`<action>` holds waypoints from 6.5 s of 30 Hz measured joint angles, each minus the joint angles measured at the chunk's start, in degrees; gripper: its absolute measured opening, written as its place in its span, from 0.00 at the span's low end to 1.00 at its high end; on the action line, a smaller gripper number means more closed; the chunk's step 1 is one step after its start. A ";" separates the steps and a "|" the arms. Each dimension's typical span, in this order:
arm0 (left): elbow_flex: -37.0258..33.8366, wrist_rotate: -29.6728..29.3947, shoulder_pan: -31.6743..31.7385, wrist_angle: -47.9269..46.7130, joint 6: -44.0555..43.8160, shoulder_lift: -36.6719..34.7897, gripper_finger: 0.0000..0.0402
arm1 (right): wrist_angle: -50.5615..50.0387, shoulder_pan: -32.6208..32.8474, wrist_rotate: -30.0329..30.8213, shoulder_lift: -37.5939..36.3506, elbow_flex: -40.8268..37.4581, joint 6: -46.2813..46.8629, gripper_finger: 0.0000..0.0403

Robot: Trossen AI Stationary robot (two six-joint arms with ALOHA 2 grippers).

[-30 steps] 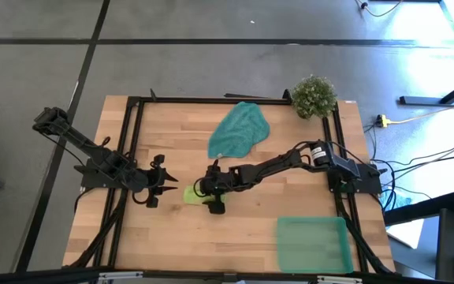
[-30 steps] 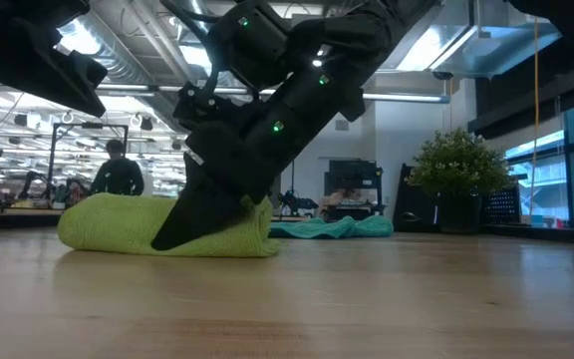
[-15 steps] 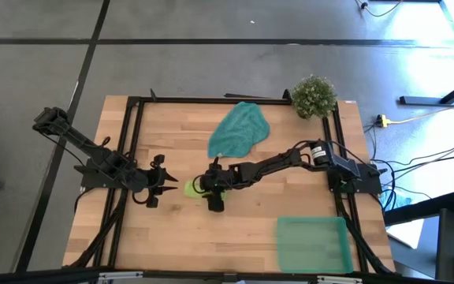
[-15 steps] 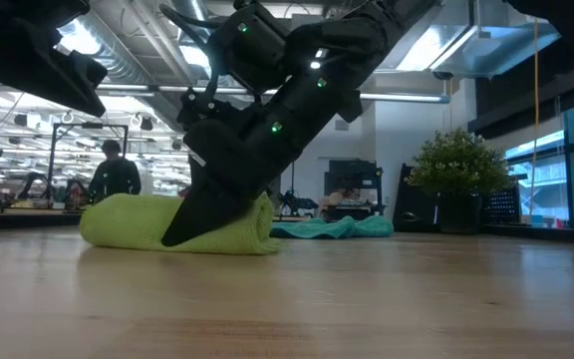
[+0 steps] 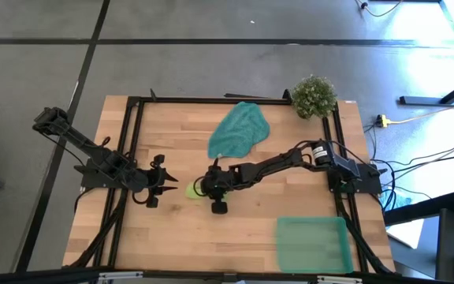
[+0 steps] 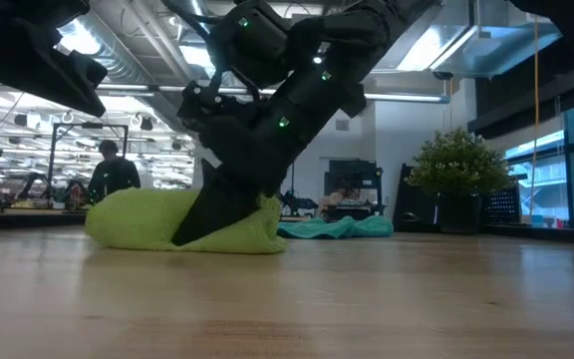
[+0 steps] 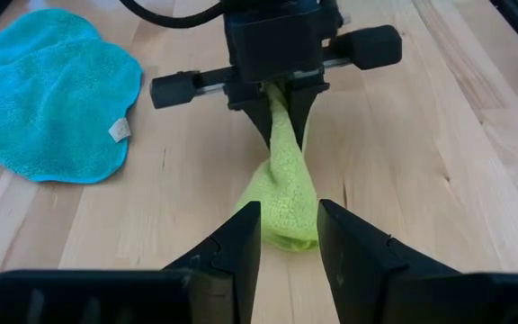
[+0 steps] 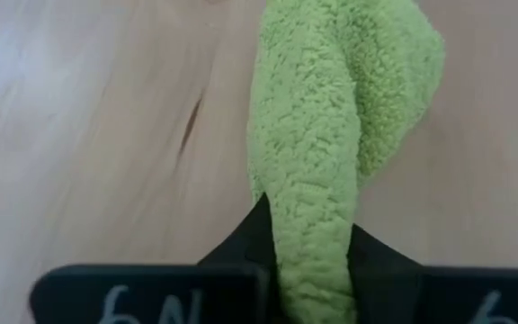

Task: Roll microfiber towels into tight, uniform cylinder then place into a basket
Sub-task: Put the green rolled microfiber cloth into the green bin, then fold the blue microfiber cloth

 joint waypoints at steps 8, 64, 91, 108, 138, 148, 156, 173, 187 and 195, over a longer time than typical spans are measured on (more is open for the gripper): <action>0.00 0.00 0.00 0.00 0.00 0.00 0.27 | -10.03 0.21 0.51 -3.92 3.37 -6.09 0.06; 0.00 0.00 0.00 0.02 0.00 0.00 0.27 | -65.89 51.75 18.81 -22.15 3.99 73.17 0.07; 0.00 0.00 0.00 0.04 0.00 -0.01 0.27 | -49.92 49.13 17.95 -22.11 -17.72 60.19 0.07; 0.00 0.00 -0.01 0.02 -0.01 -0.02 0.27 | -49.90 45.20 9.88 -22.11 -17.67 56.61 0.34; 0.00 0.01 0.00 0.03 -0.04 0.00 0.27 | -60.10 42.50 4.98 -22.11 -12.71 57.87 0.65; 0.00 0.02 -0.01 0.02 -0.04 0.00 0.27 | -67.07 43.71 7.15 -22.11 -8.94 59.52 0.66; 0.00 0.01 -0.02 1.29 -0.04 0.00 0.27 | -76.42 43.88 22.18 -22.13 1.04 64.20 0.66; 0.00 -0.43 8.69 10.78 4.46 3.03 0.27 | -72.67 24.97 29.93 -22.13 5.51 53.86 0.66; 0.00 15.35 32.22 27.15 25.71 25.61 0.27 | -71.47 15.78 29.62 -22.24 13.73 38.26 0.66; 1.51 23.81 41.80 36.96 30.05 37.61 0.27 | -71.47 15.67 29.55 -22.24 13.82 38.31 0.66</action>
